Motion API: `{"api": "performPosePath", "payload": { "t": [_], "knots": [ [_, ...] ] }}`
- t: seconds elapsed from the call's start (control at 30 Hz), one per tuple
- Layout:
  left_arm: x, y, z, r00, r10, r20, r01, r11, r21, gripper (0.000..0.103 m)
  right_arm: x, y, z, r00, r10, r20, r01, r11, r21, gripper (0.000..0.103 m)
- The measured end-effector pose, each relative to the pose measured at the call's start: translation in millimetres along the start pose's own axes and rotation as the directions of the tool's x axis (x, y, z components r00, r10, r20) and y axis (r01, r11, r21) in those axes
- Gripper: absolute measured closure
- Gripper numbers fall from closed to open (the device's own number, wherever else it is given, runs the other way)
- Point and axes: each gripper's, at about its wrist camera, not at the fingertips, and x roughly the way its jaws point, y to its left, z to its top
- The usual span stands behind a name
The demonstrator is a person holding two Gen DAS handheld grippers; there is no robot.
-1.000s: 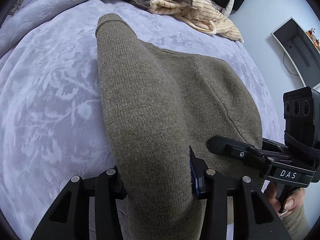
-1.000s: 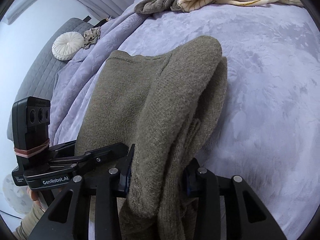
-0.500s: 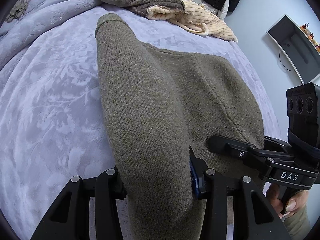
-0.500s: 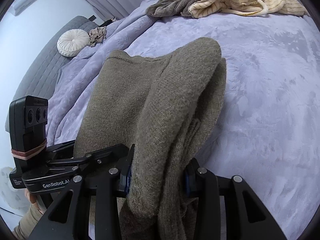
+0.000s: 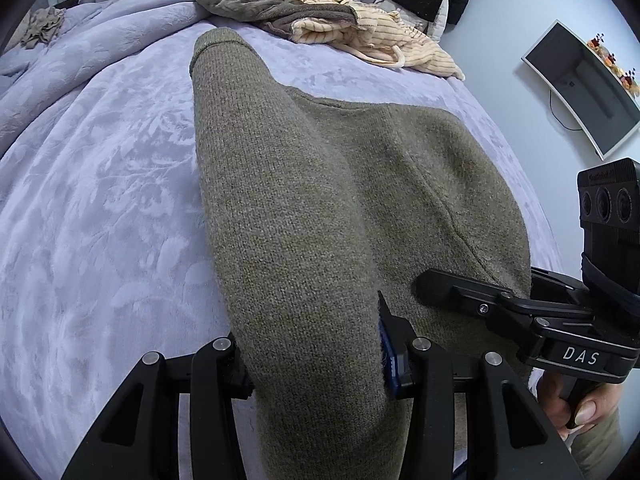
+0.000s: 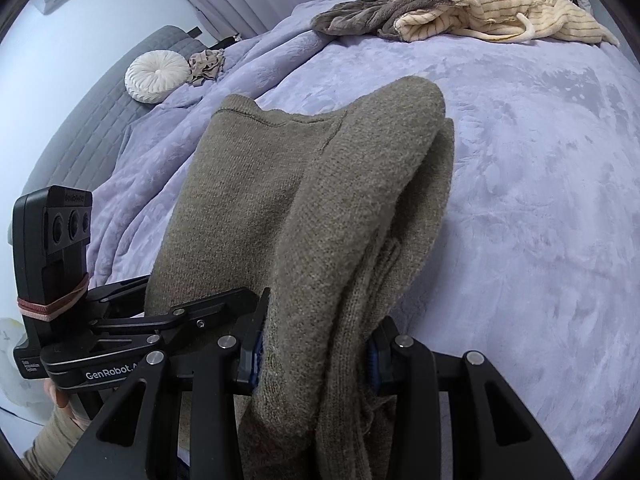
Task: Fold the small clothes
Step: 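Lift the held side with the right gripper and fold it over the body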
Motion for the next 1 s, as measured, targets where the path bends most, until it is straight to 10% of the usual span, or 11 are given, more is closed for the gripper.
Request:
{"api": "performPosePath", "payload": {
  "t": [1.0],
  "knots": [
    [-25.1,3.0,-88.1,1.0,0.025,0.005,-0.025,1.0,0.015,0.056,-10.3,42.8,-84.5,0.999,-0.031,-0.015,0.031,0.999,-0.039,0.062]
  ]
}}
